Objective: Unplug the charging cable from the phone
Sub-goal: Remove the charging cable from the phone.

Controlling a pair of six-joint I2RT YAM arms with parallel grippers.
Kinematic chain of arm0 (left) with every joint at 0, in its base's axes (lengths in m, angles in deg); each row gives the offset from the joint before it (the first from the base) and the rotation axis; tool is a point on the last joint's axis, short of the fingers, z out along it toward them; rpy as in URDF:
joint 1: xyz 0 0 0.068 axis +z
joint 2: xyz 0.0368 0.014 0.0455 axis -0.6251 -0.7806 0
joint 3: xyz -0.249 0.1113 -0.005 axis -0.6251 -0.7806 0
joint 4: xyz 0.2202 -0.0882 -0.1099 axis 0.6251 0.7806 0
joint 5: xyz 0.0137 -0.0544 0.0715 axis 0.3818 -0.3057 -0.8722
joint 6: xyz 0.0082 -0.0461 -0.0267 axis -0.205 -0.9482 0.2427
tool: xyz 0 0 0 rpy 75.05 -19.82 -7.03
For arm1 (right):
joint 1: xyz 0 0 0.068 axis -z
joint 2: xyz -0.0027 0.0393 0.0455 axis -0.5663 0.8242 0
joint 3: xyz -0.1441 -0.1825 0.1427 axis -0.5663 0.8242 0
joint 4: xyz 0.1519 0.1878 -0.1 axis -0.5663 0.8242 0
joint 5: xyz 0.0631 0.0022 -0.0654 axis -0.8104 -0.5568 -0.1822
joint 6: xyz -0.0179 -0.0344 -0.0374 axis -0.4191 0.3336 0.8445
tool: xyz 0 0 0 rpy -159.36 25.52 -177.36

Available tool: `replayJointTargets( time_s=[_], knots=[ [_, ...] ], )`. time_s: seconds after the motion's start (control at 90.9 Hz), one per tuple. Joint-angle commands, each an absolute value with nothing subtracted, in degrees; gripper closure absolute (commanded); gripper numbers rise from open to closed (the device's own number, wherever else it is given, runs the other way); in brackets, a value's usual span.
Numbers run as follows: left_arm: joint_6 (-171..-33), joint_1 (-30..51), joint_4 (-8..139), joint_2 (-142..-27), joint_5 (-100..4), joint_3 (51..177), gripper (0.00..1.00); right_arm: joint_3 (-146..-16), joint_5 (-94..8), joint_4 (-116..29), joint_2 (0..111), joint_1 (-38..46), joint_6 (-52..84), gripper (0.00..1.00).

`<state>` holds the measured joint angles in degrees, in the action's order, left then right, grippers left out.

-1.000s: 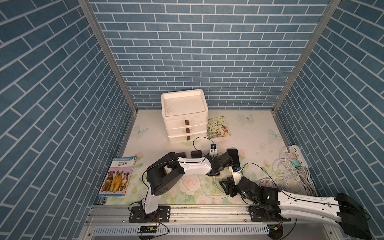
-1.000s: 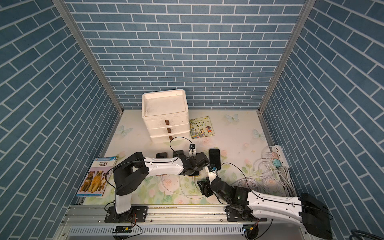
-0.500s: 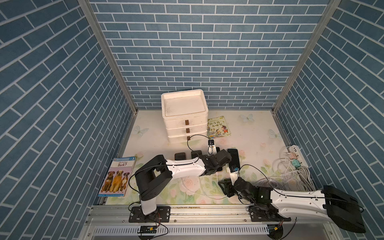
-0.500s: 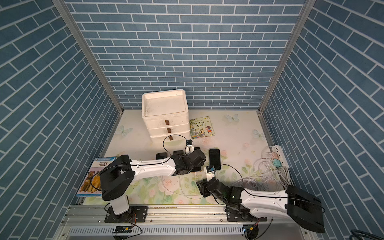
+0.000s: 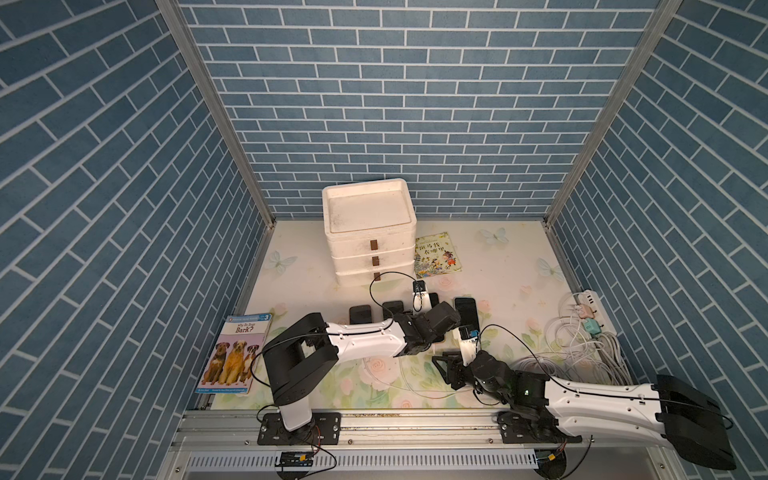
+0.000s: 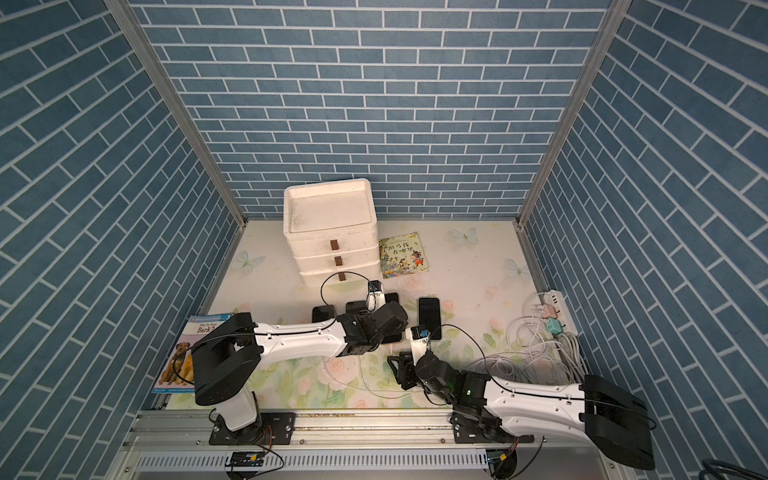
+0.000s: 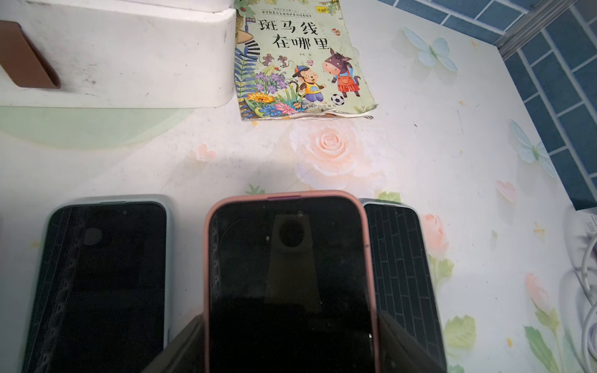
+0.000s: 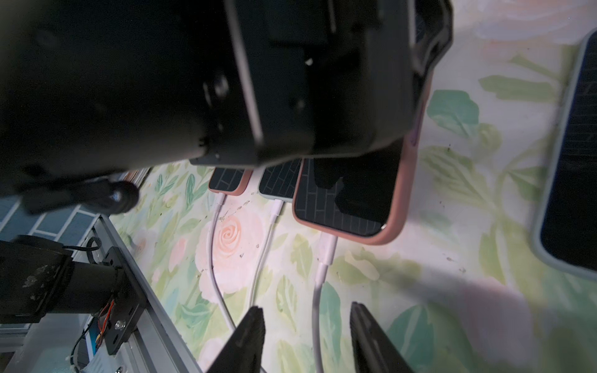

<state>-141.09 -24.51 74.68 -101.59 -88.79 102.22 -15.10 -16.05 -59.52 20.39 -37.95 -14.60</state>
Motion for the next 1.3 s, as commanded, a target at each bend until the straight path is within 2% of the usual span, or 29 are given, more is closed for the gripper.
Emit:
replayJointTargets(
  time_s=[0.0,0.088,0.275,0.418,0.957,1.067,1.177,1.287],
  knots=[
    [-141.3,-24.9,72.1,-99.4,-91.0,102.4,1.0,-15.1,-16.2,-59.8,22.9,-38.2,-15.8,0.54],
    [-141.2,-24.9,71.9,-99.2,-91.1,102.5,1.0,-15.3,-16.4,-60.7,24.4,-38.3,-15.9,0.56],
    [-141.2,-25.1,71.7,-99.1,-91.4,102.6,1.0,-15.5,-15.9,-60.5,23.9,-38.3,-15.8,0.69],
    [-141.4,-25.1,71.4,-99.1,-91.4,102.3,1.0,-15.3,-15.9,-59.3,22.8,-38.2,-15.7,0.75],
    [-141.7,-25.1,69.5,-97.8,-91.6,101.0,1.0,-15.6,-15.4,-58.3,23.2,-38.2,-15.3,0.77],
    [-141.7,-25.1,69.5,-97.7,-91.8,101.0,1.0,-15.7,-15.4,-58.3,22.9,-38.2,-15.4,0.82],
    [-141.7,-25.2,69.0,-97.7,-91.9,100.9,1.0,-15.9,-15.3,-57.7,22.4,-38.2,-15.1,0.93],
    [-141.6,-25.1,68.8,-97.8,-92.4,100.7,1.0,-16.3,-15.2,-57.0,22.0,-38.2,-14.4,0.97]
  ],
)
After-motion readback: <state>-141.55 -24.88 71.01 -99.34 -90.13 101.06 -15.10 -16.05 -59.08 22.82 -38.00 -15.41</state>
